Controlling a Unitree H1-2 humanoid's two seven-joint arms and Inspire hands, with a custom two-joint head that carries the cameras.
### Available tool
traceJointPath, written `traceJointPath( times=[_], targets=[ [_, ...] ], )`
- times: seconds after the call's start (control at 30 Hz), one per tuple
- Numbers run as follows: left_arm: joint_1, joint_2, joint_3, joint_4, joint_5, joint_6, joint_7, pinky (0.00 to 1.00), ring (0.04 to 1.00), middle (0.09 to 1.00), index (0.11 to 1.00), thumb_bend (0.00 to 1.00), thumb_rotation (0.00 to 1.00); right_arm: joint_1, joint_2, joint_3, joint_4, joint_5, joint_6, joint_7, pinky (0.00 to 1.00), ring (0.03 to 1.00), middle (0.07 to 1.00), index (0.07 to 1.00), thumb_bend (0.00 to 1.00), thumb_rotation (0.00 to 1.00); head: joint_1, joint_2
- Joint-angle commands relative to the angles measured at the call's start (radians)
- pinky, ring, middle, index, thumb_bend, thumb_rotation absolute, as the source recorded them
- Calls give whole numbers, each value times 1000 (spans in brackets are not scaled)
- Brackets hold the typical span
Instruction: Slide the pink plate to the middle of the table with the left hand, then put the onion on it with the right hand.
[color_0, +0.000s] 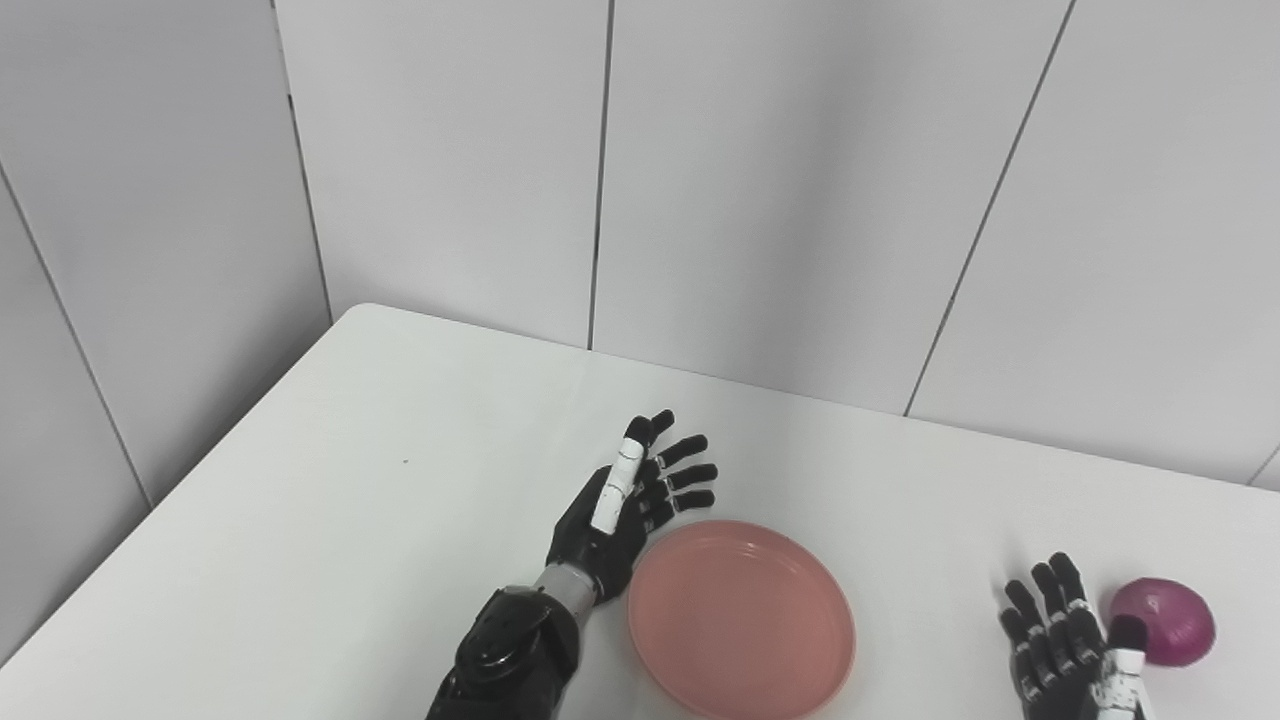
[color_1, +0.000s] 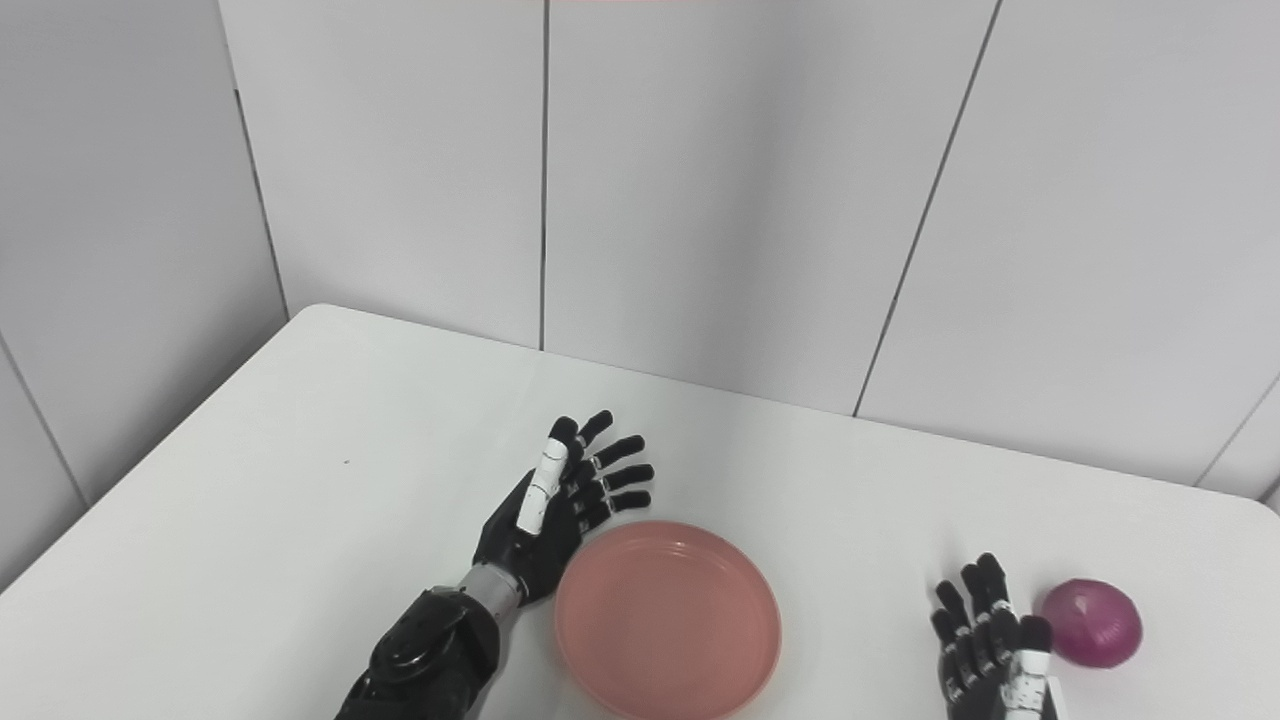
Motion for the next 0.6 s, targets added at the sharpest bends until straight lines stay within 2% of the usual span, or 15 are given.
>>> traceJointPath(
  times=[0.0, 0.2, 0.33, 0.57],
  targets=[
    [25, -6, -4, 33, 2, 59, 15, 729, 779, 860, 964, 870, 819, 49, 44, 16, 48, -3, 19, -12, 1000, 963, 995, 992, 792, 957, -7, 2],
    [22, 7, 11, 23, 32, 41, 53, 734, 791, 866, 947, 853, 840, 51, 53, 17, 38, -10, 26, -17, 1000, 958, 989, 988, 807, 955, -37, 13],
    [14, 16, 30, 35, 44, 10, 75, 782, 808, 881, 957, 858, 843, 53, 55, 20, 35, -6, 27, -12, 1000, 965, 996, 990, 801, 952, -55, 18],
    [13, 43, 33, 38, 62, 14, 72, 834, 846, 903, 964, 841, 851, 46, 70, 31, 34, -23, 38, -30, 1000, 961, 994, 996, 836, 937, -127, 36]
  ],
)
